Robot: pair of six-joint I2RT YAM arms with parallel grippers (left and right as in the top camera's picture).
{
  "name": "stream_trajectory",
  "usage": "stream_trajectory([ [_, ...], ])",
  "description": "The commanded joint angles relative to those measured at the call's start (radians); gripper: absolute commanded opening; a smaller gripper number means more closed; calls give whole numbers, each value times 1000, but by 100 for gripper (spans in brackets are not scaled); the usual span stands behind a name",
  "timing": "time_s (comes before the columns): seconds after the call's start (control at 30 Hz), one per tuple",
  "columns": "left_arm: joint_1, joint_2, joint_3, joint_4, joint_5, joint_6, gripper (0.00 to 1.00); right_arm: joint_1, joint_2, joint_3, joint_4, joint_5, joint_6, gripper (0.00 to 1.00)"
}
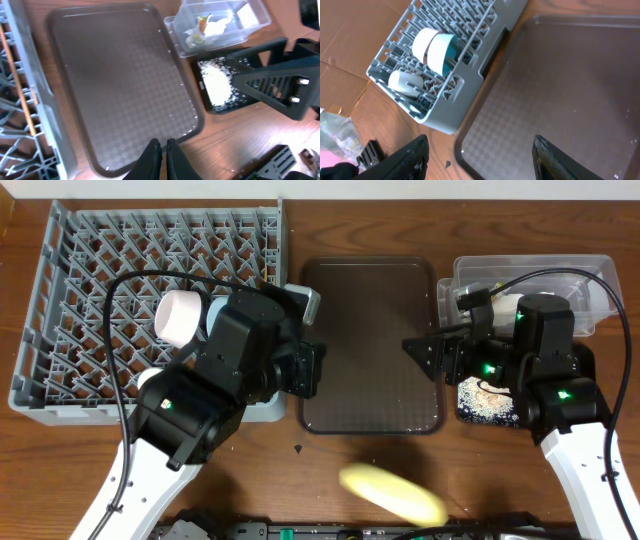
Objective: Sort waste into correct bins and load items into the dishwasher
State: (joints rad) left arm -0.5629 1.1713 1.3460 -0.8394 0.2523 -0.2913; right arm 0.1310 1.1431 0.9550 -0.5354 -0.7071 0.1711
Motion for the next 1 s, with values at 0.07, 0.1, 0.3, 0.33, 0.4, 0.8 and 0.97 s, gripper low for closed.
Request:
stream_trajectory([
  [0.07,2,4,8,-21,-64,10,7,-13,-16,2,-37,2,-9,64],
  [0.1,2,4,8,-21,-64,12,8,-13,-16,2,-43,4,-10,65],
  [0.3,2,4,8,-35,-85,29,8,-13,-15,2,-98,30,-11,66],
  [0.33,2,4,8,-41,-87,29,8,-13,-15,2,-113,31,-12,65],
  [0.4,2,4,8,-50,-87,29,8,-12,-15,2,-159,51,-11,65],
  [0.8,2,4,8,-55,-89,29,17,106,24,-4,-476,198,-34,58],
  [0.97,2,4,8,-55,-89,29,24,226,75,-19,-517,463,12,57],
])
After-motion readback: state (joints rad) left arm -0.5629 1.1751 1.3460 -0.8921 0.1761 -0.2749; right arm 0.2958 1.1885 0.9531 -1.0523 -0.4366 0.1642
